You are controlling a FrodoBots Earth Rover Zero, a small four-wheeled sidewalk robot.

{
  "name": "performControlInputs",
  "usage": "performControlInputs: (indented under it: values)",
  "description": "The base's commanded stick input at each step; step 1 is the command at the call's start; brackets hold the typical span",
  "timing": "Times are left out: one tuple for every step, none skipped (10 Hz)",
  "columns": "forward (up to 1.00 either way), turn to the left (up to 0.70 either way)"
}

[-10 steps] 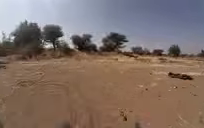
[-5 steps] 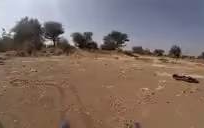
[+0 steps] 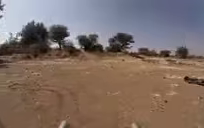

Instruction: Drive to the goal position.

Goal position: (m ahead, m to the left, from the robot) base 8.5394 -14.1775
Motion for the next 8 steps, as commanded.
performControlInputs:
  values:
    - [0.50, 0.00]
    - [0.50, 0.00]
    - [0.50, 0.00]
    - [0.50, 0.00]
    - [0.50, 0.00]
    - [0.50, 0.00]
    - [0.50, 0.00]
    - [0.50, 0.00]
